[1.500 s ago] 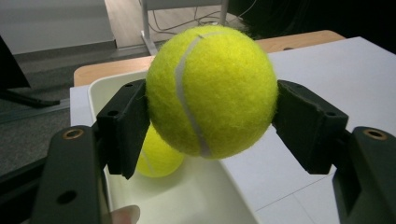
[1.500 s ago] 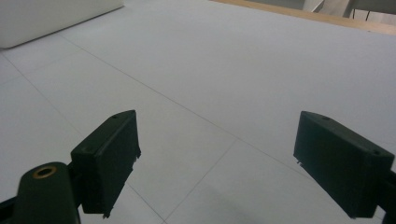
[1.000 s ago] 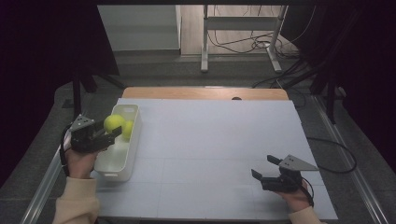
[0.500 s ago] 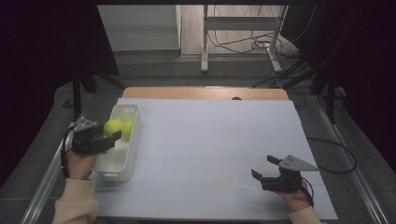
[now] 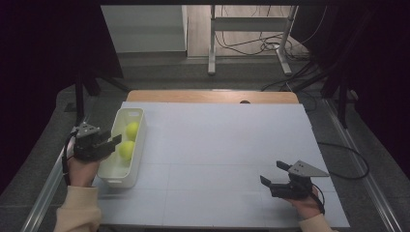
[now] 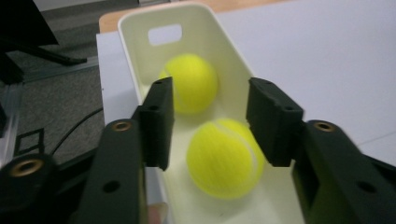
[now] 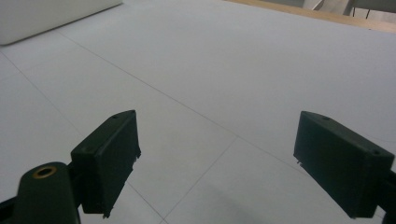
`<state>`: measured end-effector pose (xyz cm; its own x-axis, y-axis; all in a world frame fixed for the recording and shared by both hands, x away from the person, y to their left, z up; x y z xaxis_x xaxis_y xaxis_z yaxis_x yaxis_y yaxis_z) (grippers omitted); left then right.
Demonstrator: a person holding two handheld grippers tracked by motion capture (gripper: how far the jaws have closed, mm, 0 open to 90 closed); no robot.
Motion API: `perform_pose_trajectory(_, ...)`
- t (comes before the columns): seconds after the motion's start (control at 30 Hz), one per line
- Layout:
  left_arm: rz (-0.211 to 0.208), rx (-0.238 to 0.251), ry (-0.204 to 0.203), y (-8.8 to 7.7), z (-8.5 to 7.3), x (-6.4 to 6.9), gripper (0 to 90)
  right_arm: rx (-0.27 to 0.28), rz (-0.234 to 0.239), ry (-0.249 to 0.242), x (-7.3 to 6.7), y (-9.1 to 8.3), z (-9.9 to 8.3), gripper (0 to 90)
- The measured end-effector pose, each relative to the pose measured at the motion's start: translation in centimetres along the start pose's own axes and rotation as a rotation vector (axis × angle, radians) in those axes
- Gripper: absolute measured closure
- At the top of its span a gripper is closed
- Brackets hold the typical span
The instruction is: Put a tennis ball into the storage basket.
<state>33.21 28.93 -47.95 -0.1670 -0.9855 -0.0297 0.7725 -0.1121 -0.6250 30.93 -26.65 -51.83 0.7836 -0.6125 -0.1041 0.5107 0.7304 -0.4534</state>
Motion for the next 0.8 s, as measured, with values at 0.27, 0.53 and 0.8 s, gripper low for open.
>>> perform_pose_trajectory(0.27,-0.024,-0.010,0.019,0.3,0.1,0.7,31.6,-0.001,0.000,0.000,0.0,0.0,0.0,14.7)
perform_pose_trajectory(0.53,-0.067,0.033,-0.005,-0.1,0.5,1.0,20.1,-0.002,0.000,-0.001,0.0,0.0,0.0,14.7)
perform_pose_trajectory(0.8,-0.152,0.089,-0.009,-1.2,1.1,2.4,18.7,0.000,0.004,0.001,0.0,0.0,0.0,14.7)
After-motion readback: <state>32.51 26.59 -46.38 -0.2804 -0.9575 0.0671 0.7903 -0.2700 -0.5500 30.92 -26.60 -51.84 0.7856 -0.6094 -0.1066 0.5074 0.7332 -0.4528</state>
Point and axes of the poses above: each handheld gripper's, and its own axes: y roughly forward along the jaws, z roughly out of its top, x roughly to its right, the point moved 5 cm from there along y, roughly forward along the jaws, and after that the axes turned 10 degrees about z, right-handed, at the moved point
